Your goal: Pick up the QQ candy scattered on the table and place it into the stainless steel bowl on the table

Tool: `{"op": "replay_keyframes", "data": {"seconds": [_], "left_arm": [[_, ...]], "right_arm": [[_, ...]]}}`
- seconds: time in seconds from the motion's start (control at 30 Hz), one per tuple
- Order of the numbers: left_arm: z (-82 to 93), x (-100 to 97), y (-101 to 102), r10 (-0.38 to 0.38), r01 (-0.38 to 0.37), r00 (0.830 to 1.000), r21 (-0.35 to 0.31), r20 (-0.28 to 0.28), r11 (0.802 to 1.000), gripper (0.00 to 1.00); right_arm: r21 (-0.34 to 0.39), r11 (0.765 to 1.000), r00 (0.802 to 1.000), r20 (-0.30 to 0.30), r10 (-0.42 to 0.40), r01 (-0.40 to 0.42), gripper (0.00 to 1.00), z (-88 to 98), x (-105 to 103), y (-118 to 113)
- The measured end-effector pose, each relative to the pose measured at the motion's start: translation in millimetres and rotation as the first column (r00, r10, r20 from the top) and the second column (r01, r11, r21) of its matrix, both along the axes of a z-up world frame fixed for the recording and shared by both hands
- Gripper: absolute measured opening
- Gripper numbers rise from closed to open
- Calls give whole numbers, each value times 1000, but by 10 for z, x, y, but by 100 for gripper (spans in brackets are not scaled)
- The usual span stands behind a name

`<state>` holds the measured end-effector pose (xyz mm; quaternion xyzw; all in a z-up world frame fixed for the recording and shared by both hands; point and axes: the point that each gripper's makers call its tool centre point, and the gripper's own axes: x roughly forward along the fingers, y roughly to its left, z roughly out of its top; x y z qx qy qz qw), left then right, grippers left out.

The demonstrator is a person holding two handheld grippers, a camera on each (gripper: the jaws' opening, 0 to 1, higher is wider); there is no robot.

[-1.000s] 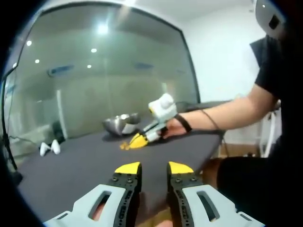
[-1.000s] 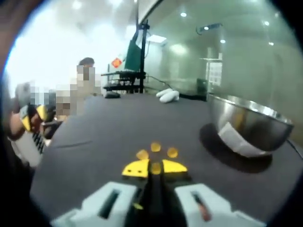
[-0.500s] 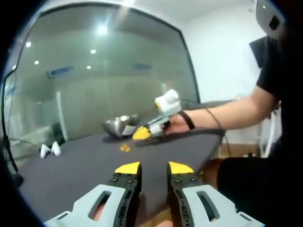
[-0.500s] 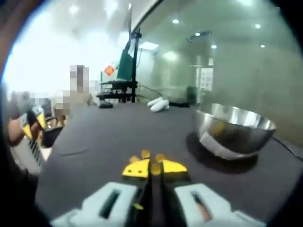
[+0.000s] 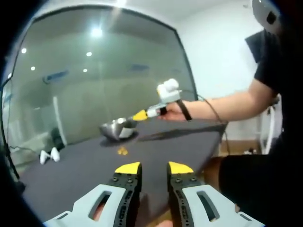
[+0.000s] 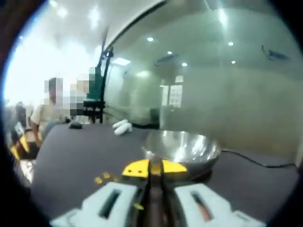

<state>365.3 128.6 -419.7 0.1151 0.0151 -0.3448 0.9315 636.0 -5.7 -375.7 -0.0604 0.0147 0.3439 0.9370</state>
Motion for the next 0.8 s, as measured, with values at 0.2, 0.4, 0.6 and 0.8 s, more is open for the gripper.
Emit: {"op": "replay_keyframes", "data": {"seconds": [0.2, 0.4, 0.6, 0.8], "left_arm": [[-19, -8, 25, 11, -11, 1000, 8, -5, 1000, 23], [9, -11, 58, 21, -21, 1000, 6, -3, 1000, 23], [-40, -15, 63, 22, -22, 1000, 12, -16, 1000, 23], [-43, 5, 111, 33, -33, 999, 5, -10, 999, 23]], "right_arm": [[24, 998, 998, -4, -56, 56, 9, 211, 307, 54], [-9, 998, 998, -6, -66, 66, 9, 287, 631, 244], [-19, 994, 994, -18, -103, 103, 9, 288, 906, 240], [23, 991, 990, -48, -133, 134, 9, 236, 909, 182]]}}
